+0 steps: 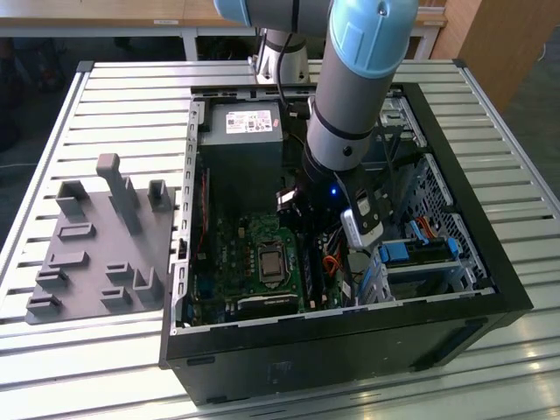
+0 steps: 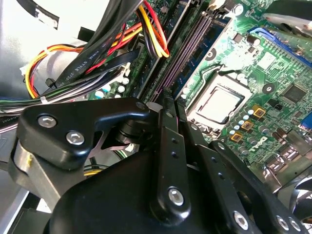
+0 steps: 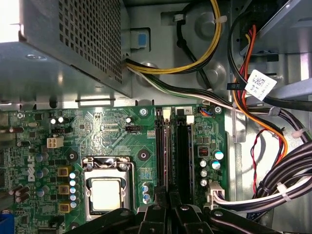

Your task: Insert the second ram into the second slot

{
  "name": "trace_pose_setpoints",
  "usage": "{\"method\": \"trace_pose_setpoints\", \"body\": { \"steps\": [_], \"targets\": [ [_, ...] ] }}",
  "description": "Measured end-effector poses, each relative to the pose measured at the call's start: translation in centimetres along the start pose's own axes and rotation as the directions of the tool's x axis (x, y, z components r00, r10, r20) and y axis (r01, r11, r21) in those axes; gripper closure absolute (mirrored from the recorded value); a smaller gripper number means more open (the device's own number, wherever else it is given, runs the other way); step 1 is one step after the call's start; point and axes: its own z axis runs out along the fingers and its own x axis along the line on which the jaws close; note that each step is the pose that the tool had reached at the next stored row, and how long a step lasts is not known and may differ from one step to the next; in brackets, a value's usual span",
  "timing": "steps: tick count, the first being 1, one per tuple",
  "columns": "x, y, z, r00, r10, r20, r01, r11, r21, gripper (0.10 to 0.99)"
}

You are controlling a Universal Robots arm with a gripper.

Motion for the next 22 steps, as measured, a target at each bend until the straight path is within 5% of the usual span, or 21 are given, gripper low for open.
{"method": "trace_pose_setpoints", "body": {
  "steps": [22],
  "targets": [
    [-0.31, 0.07, -0.22, 0.9998, -0.02, -0.0105, 0.02, 0.9998, 0.005, 0.949]
  ]
}}
